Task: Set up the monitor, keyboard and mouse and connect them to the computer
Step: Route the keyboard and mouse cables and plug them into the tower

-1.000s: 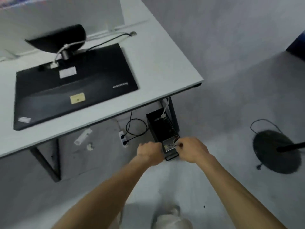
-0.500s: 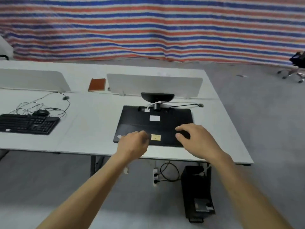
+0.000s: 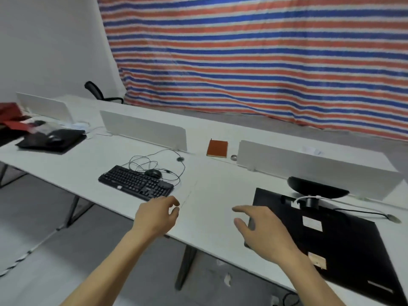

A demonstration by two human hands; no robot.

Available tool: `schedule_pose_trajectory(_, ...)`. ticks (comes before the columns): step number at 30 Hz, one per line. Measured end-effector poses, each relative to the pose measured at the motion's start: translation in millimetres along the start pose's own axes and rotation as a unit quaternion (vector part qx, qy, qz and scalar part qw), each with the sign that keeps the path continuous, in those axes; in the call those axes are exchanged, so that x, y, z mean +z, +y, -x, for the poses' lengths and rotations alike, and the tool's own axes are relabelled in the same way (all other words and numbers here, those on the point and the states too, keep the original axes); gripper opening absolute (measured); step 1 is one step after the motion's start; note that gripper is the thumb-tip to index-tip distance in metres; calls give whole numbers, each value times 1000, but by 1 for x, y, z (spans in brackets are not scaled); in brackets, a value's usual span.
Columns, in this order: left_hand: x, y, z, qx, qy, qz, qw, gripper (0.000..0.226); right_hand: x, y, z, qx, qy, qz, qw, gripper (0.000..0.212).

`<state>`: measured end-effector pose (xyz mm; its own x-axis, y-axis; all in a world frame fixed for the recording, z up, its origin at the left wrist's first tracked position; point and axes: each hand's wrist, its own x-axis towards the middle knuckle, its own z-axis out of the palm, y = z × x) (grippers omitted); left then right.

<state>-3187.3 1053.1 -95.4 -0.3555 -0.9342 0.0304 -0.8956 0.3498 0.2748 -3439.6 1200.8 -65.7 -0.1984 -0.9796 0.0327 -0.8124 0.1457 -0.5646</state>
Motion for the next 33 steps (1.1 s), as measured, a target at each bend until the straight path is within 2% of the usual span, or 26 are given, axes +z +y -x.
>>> schedule_pose_trajectory(9, -5, -134, -112, -102, -37, -30, 994, 28, 94, -30, -164, -14, -94, -23, 995, 42)
schedule_pose_trajectory(14, 9, -188, -158, -147, -106, -28, 983, 30, 141, -33, -254, 5, -141, -39, 989, 43)
schedule_pose_trajectory(21, 38, -248, -210, -182, -159, 5, 970, 34, 219, -49, -360, 25, -240, -5, 970, 50)
schedule_pose_trajectory(24, 63, -277, -254, -176, -194, -2, 965, 36, 262, -55, -404, 37, -247, 8, 968, 53)
schedule_pose_trajectory(29, 109, -313, -323, -99, -255, -27, 962, 39, 337, -66, -457, 90, -252, 5, 963, 60)
schedule_pose_trajectory(33, 138, -344, -366, -43, -296, -38, 953, 47, 391, -82, -490, 115, -237, 88, 960, 55)
